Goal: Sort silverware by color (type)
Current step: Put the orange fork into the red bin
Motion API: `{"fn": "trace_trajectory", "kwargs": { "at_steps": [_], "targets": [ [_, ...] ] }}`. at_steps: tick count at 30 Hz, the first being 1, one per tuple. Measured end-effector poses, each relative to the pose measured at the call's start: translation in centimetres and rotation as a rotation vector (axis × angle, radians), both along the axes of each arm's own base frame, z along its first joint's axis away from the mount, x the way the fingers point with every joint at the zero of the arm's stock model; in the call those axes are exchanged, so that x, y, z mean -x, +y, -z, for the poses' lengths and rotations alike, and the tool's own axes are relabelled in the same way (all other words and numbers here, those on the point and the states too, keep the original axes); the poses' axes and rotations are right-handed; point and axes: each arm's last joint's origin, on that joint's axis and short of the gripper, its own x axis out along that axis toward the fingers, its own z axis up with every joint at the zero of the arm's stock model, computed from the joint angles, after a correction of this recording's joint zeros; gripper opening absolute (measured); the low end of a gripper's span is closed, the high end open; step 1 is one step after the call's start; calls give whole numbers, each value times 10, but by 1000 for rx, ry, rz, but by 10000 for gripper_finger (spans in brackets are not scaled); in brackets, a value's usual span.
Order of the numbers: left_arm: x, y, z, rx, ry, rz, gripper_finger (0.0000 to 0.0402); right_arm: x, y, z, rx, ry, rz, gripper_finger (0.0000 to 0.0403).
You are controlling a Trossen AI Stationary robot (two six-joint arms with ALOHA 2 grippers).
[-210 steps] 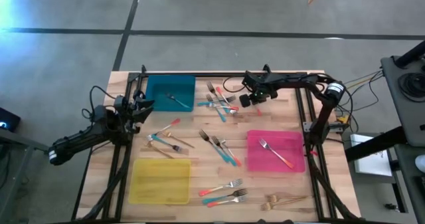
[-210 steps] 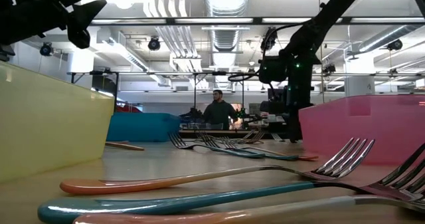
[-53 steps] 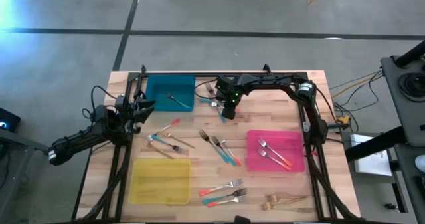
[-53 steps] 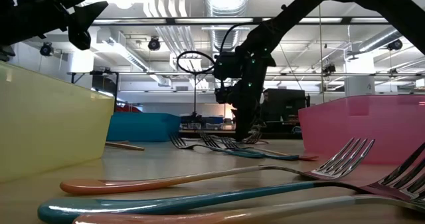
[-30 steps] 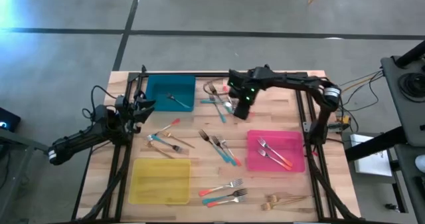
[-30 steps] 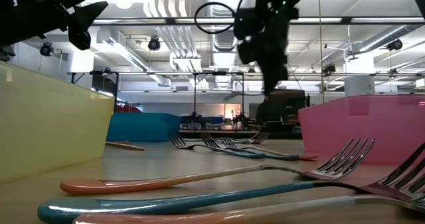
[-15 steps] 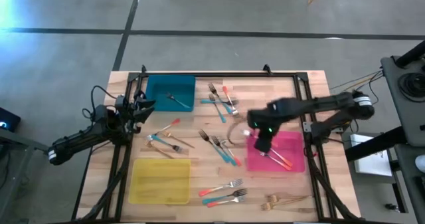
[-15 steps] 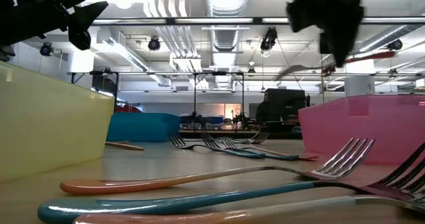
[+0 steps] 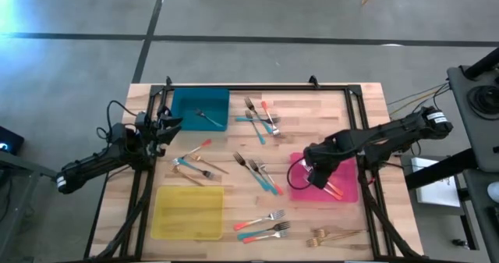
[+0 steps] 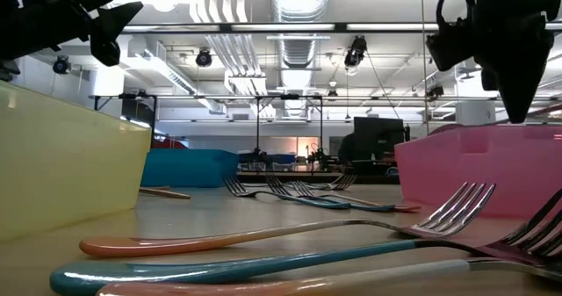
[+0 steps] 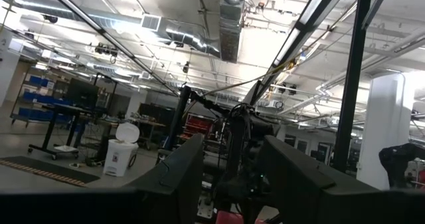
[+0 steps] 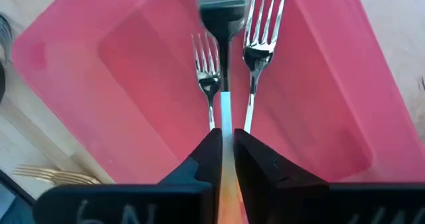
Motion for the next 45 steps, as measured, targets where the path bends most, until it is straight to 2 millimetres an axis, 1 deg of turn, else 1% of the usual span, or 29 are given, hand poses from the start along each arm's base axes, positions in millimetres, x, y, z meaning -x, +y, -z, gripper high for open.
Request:
{"fn": "trace_trajectory", "kwargs": {
  "at_steps": [7, 10, 12, 15, 17, 19, 21, 25, 27, 32, 36, 40, 45],
  "targets": [
    [0, 0, 0, 0, 0, 0, 141, -2, 0, -5, 0, -22, -26, 94],
    [0, 0, 0, 0, 0, 0, 141, -11, -2, -13, 18, -93, -52, 111],
    [0, 0, 0, 0, 0, 0, 141, -19, -7, -20, 91, -168, -61, 117],
    [0, 0, 0, 0, 0, 0, 141, -37, -21, -32, 263, -314, -73, 119],
    [0, 0, 0, 0, 0, 0, 141, -49, -33, -35, 345, -378, -60, 118],
    [0, 0, 0, 0, 0, 0, 141, -62, -48, -35, 390, -430, -54, 117],
    [0, 0, 0, 0, 1, 0, 141, -76, -65, -31, 446, -469, -25, 116],
    [0, 0, 0, 0, 1, 0, 141, -102, -105, -19, 581, -521, 130, 116],
    [0, 0, 0, 0, 1, -1, 141, -111, -126, -11, 603, -517, 172, 116],
    [0, 0, 0, 0, 1, 0, 141, -131, -178, 6, 618, -445, 275, 111],
    [0, 0, 0, 0, 1, 0, 141, -147, -212, 20, 527, -421, 299, 109],
    [0, 0, 0, 0, 1, 0, 141, -161, -230, 31, 437, -364, 286, 108],
    [0, 0, 0, 1, 1, 0, 141, -173, -240, 44, 394, -218, 239, 101]
  ]
}}
